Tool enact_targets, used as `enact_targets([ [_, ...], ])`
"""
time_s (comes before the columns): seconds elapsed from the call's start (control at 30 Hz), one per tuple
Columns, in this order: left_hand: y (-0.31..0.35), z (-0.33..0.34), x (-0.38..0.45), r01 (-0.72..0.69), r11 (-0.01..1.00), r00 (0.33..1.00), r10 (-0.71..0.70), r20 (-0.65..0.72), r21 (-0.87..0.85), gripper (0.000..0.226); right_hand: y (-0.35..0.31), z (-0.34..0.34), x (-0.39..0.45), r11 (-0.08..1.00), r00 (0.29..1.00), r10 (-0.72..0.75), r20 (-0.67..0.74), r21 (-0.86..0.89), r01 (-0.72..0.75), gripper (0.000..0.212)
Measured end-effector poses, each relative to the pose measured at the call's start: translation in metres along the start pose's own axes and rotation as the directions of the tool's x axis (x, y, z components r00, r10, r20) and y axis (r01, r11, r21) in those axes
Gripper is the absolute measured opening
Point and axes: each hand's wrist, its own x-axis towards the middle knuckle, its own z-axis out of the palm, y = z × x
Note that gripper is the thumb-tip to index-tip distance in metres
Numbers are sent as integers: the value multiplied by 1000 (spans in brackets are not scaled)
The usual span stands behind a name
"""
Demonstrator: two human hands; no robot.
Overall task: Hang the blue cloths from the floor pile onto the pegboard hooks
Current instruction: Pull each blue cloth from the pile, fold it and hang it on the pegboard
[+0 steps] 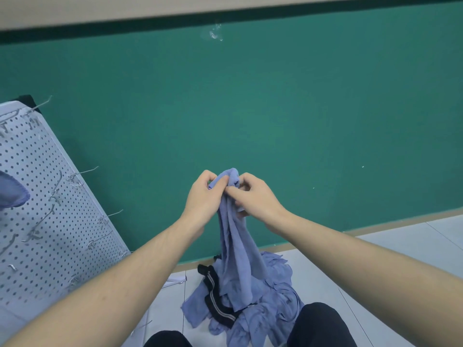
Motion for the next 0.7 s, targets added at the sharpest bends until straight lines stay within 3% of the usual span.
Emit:
enact_targets([
  [0.1,-2,-4,-2,23,995,998,-17,53,-98,41,-6,-4,-5,989,998,34,53,143,-41,18],
  [0.2,-1,-7,-4,50,990,994,-36,108,-131,61,-8,-10,-3,986,995,39,96,156,-54,26],
  [0.27,-2,-7,-3,31,996,994,-21,109,-87,52,-7,-15,-3,980,983,49,178,179,-81,35],
  [0.37,0,-8,1,-4,999,997,8,76,-49,20,-3,-21,-3,969,962,42,271,222,-105,36],
  [0.47,6,-12,7,-13,994,996,22,84,-107,6,8,-28,2,941,987,19,160,331,-72,21],
  [0.57,15,-20,11,-10,978,993,34,112,-208,5,29,-36,8,990,995,-46,85,140,33,29],
  [0.7,27,-27,11,27,935,981,42,188,-354,8,56,-32,5,1000,959,-20,282,9,18,62],
])
